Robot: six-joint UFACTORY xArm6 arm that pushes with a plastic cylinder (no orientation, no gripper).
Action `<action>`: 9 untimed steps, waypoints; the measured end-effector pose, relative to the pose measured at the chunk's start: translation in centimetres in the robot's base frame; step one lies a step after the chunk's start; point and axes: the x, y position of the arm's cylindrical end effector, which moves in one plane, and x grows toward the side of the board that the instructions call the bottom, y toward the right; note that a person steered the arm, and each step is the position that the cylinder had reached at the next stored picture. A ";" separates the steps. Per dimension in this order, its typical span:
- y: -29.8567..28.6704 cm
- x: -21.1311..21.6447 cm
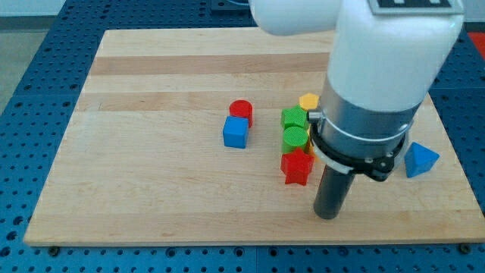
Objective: Slide the red star to the bottom right of the blue cube
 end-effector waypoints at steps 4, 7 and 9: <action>1.4 -4.4; -3.1 -4.8; -8.9 -4.9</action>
